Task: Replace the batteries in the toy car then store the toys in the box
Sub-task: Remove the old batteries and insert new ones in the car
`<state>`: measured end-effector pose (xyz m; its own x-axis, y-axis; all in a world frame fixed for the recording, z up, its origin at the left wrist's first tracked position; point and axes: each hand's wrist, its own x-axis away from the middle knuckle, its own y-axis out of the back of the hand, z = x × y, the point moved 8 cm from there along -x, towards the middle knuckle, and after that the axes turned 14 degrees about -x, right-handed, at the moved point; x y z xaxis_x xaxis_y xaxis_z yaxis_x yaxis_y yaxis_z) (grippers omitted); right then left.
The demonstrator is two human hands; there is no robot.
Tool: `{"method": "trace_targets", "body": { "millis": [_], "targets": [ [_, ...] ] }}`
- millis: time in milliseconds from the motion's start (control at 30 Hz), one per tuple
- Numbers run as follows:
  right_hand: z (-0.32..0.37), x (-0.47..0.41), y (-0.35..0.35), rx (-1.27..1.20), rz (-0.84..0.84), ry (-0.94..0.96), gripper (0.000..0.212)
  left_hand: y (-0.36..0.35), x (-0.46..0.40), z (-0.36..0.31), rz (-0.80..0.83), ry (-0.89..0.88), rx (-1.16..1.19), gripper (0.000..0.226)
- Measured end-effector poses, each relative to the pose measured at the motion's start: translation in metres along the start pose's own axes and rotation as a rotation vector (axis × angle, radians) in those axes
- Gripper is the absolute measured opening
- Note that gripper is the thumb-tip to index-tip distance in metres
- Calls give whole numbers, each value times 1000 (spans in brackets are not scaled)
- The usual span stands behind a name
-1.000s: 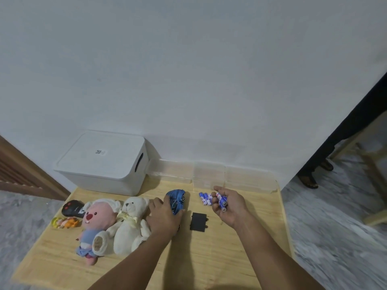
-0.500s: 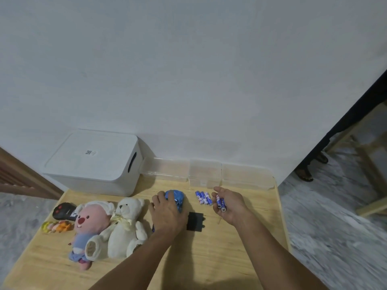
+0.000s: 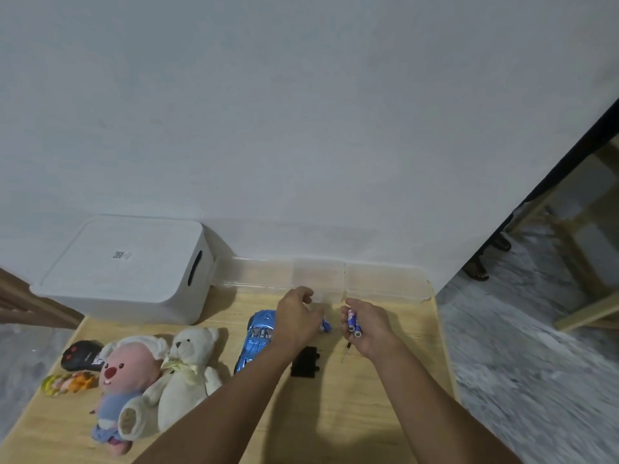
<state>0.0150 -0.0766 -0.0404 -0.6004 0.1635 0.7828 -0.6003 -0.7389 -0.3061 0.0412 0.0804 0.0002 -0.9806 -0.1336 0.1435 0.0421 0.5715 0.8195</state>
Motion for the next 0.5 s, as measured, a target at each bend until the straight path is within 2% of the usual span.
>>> {"method": "trace_targets", "body": {
  "millis": [167, 333, 500],
  "targets": [
    [9, -10, 13, -49, -50, 8, 9, -9, -6, -17, 33, -34, 14, 33],
    [22, -26, 33, -184, -141, 65, 10, -30, -3, -38, 147, -123, 21, 26],
    [32, -37, 43, -225, -147, 72, 10, -53, 0, -50, 295, -161, 18, 40]
  ]
}}
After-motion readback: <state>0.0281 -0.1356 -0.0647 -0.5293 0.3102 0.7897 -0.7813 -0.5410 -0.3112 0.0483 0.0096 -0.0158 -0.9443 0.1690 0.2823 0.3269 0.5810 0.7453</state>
